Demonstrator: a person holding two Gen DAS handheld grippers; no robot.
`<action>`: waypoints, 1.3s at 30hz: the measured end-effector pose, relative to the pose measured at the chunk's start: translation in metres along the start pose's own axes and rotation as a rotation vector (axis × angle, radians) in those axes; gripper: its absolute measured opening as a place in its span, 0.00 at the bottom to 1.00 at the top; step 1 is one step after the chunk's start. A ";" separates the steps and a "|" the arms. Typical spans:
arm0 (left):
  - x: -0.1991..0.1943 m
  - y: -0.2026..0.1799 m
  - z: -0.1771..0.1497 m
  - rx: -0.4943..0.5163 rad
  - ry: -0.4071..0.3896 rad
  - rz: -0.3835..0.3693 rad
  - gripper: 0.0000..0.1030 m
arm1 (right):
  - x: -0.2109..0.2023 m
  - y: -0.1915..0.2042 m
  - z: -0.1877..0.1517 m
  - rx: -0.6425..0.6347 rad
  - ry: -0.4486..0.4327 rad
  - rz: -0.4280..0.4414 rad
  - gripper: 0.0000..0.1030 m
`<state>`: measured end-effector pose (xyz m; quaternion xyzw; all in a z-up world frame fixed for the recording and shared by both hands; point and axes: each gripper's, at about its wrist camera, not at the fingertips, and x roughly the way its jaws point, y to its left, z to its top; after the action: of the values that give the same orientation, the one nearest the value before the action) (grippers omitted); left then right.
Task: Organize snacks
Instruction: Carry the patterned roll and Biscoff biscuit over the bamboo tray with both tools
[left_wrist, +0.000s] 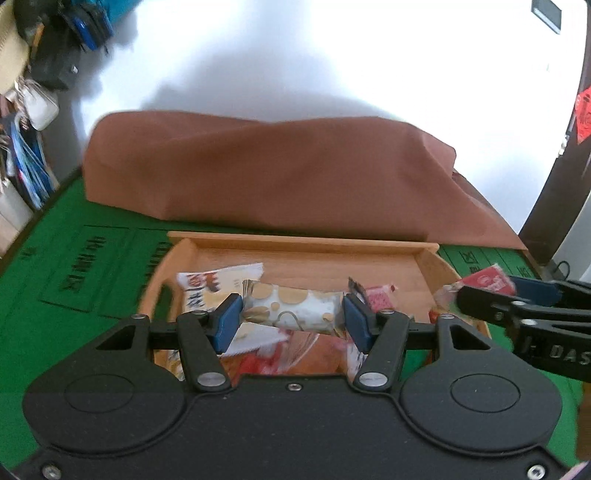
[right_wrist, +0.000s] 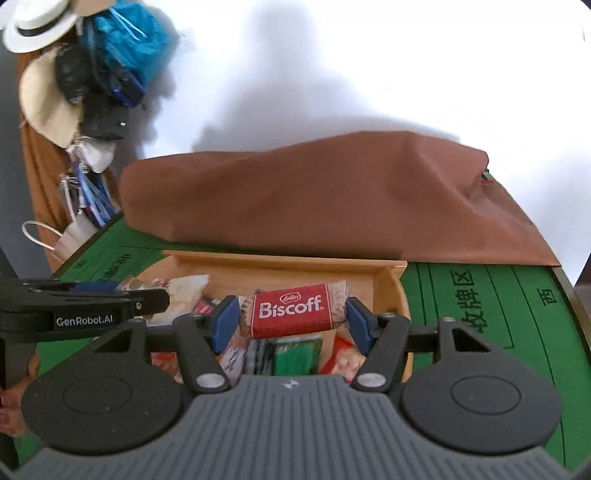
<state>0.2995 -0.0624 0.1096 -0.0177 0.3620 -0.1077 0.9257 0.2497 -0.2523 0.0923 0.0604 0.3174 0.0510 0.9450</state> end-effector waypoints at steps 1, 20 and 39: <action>0.009 -0.002 0.005 -0.002 0.011 0.007 0.56 | 0.010 -0.004 0.004 0.020 0.019 -0.014 0.63; 0.119 -0.016 0.021 0.035 0.129 0.106 0.56 | 0.118 -0.030 0.011 0.050 0.195 -0.106 0.63; 0.139 -0.021 0.013 0.046 0.165 0.110 0.56 | 0.132 -0.029 0.000 0.052 0.235 -0.094 0.65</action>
<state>0.4031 -0.1131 0.0290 0.0323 0.4351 -0.0662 0.8974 0.3561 -0.2635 0.0091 0.0634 0.4298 0.0051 0.9007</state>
